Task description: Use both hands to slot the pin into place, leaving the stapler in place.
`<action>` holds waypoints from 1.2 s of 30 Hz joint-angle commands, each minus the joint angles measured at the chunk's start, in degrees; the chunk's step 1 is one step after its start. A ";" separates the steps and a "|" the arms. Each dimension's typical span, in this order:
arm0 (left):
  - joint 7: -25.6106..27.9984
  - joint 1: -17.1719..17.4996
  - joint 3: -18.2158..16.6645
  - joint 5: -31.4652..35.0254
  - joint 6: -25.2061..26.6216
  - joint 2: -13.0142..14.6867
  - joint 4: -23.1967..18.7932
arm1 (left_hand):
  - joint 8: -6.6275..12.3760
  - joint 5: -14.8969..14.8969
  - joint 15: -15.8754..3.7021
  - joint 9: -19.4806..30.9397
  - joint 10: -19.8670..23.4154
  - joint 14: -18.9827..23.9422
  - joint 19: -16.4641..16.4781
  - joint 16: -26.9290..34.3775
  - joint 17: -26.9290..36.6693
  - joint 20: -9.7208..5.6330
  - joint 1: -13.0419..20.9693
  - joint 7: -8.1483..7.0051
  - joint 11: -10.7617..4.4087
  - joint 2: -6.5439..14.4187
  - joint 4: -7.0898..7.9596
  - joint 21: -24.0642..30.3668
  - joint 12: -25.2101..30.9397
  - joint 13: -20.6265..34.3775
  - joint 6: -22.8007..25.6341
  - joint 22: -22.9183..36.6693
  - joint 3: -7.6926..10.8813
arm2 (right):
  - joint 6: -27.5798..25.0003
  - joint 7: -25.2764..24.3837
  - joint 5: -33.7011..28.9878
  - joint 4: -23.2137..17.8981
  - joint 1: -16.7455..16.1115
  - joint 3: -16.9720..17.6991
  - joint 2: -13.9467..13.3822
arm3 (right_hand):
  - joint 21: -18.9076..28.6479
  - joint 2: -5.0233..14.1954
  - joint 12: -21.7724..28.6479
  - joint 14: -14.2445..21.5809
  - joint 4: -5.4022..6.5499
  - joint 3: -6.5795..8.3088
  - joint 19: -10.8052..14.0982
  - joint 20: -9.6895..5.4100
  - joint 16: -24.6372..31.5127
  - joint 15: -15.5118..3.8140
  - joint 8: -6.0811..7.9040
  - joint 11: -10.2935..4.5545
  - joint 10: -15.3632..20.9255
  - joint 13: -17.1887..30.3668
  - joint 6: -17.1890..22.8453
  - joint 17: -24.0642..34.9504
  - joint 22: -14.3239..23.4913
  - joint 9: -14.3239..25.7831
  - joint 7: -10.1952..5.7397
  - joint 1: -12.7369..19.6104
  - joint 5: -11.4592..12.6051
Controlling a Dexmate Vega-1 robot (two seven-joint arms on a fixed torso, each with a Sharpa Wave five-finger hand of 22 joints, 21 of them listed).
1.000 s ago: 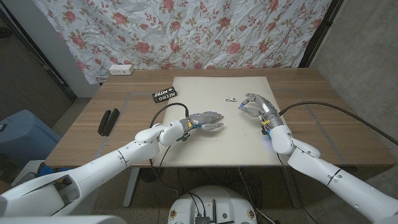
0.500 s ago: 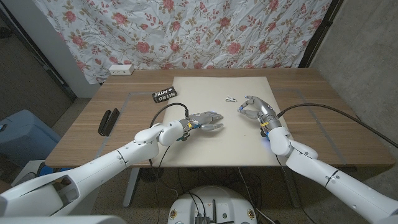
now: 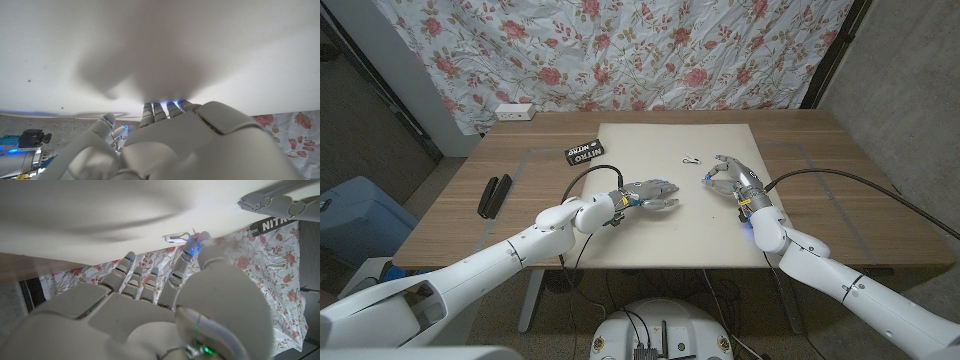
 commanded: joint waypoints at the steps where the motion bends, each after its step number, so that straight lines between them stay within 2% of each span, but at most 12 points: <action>1: -0.39 0.21 -0.12 0.00 0.09 0.17 -0.29 | -0.03 0.44 -1.99 0.16 -0.21 0.23 -0.06 0.38 0.18 -5.75 -0.31 -0.19 -0.08 6.95 -0.13 0.29 -0.04 0.14 0.43 0.21 -0.32 | 0.56 -0.32 -0.16 0.76 0.05 -0.52 -0.06 | -0.13 -0.52 -0.08 -0.62 -0.05 0.46 -0.71 0.05 -0.30 0.22 -0.30 0.06 -0.61 -0.05 3.21 -0.09 0.18 -0.05 -2.34 0.34 0.16; 8: -0.58 0.19 -0.13 -0.15 0.02 0.12 -0.25 | -0.07 0.48 -1.96 0.16 -0.30 0.24 -0.02 0.36 0.17 -5.71 -0.27 -0.22 -0.21 6.98 -0.16 0.33 -0.10 0.14 0.42 0.20 -0.45 | 0.77 0.30 -0.39 1.03 0.28 -0.86 -0.36 | -0.54 -0.84 0.10 -1.44 -0.07 0.63 -3.21 -0.69 -0.78 -0.23 -0.79 -0.33 -0.86 -0.13 3.63 -0.24 0.09 -0.41 -2.33 0.53 0.09; 13: -0.80 0.31 -0.05 -0.12 0.03 0.22 -0.43 | -0.08 0.50 -1.97 0.16 -0.33 0.26 -0.03 0.35 0.16 -5.73 -0.24 -0.24 -0.16 7.02 -0.18 0.34 -0.12 0.14 0.42 0.19 -0.52 | 0.91 0.74 -0.40 1.17 0.30 -0.98 -0.62 | -0.57 -1.05 0.19 -1.85 -0.11 0.72 -4.31 -1.23 -1.06 -0.91 -1.08 -0.57 -0.83 -0.18 3.79 -0.39 0.03 -0.56 -2.34 0.67 0.08; 19: -0.90 0.62 -0.23 -0.23 0.50 0.35 -0.76 | -0.11 0.54 -1.87 0.16 -0.38 0.59 0.02 0.45 0.14 -5.70 -0.19 -0.24 -0.17 7.06 -0.22 0.36 -0.15 0.14 0.40 0.17 -0.59 | 0.57 1.21 -0.30 1.16 0.34 -1.06 -0.71 | -0.80 -1.45 0.40 -1.52 -0.18 0.84 -6.74 -1.79 -1.18 -2.13 -1.57 -1.00 -0.43 -0.26 4.00 -0.78 -0.06 -0.76 -2.33 0.94 0.08; 25: -1.14 0.72 -0.16 -0.18 0.73 0.36 -0.94 | -0.13 0.57 -1.76 0.17 -0.36 0.72 0.09 0.46 0.12 -5.70 -0.13 -0.25 -0.16 7.10 -0.27 0.39 -0.16 0.14 0.39 0.15 -0.63 | 1.01 1.59 -0.33 1.65 0.58 -1.31 -0.85 | -0.86 -1.83 0.61 -1.07 -0.23 0.93 -8.67 -1.62 -1.29 -2.68 -1.96 -1.46 0.21 -0.33 4.25 -1.26 -0.09 -0.89 -2.30 1.18 0.11; 28: -1.29 0.79 -0.09 -0.07 0.89 0.40 -1.11 | -0.14 0.59 -1.79 0.17 -0.39 0.71 0.11 0.44 0.12 -5.72 -0.11 -0.24 -0.11 7.11 -0.28 0.39 -0.17 0.15 0.38 0.14 -0.65 | 1.32 1.45 -0.39 2.07 0.58 -1.37 -0.88 | -0.85 -2.09 0.51 -1.75 -0.19 1.03 -10.42 -0.90 -1.82 -2.67 -2.31 -1.60 0.16 -0.38 4.53 -1.69 -0.08 -1.00 -2.30 1.30 0.14; 32: -1.29 0.92 -0.20 -0.20 1.24 0.34 -1.16 | -0.13 0.61 -1.77 0.17 -0.39 0.75 0.19 0.43 0.10 -5.72 -0.08 -0.30 -0.12 7.13 -0.31 0.42 -0.17 0.15 0.40 0.13 -0.66 | 1.16 1.15 -1.04 2.23 0.58 -1.60 -0.99 | -0.68 -2.19 0.27 -2.69 -0.11 1.15 -11.29 -0.68 -2.34 -1.92 -2.60 -1.84 -0.34 -0.41 4.78 -1.99 -0.06 -1.09 -2.29 1.33 0.15; 36: -0.73 0.90 -0.28 -0.25 1.07 0.28 -0.78 | -0.14 0.63 -1.74 0.17 -0.35 0.75 0.20 0.41 0.10 -5.72 -0.04 -0.33 -0.13 7.15 -0.34 0.42 -0.16 0.15 0.39 0.12 -0.67 | 0.95 0.92 -1.01 2.49 0.58 -1.61 -0.72 | -0.52 -2.34 0.10 -3.39 -0.07 1.28 -11.94 0.27 -2.71 -0.92 -2.89 -1.71 -0.82 -0.43 5.09 -2.20 -0.04 -1.20 -2.26 1.31 0.17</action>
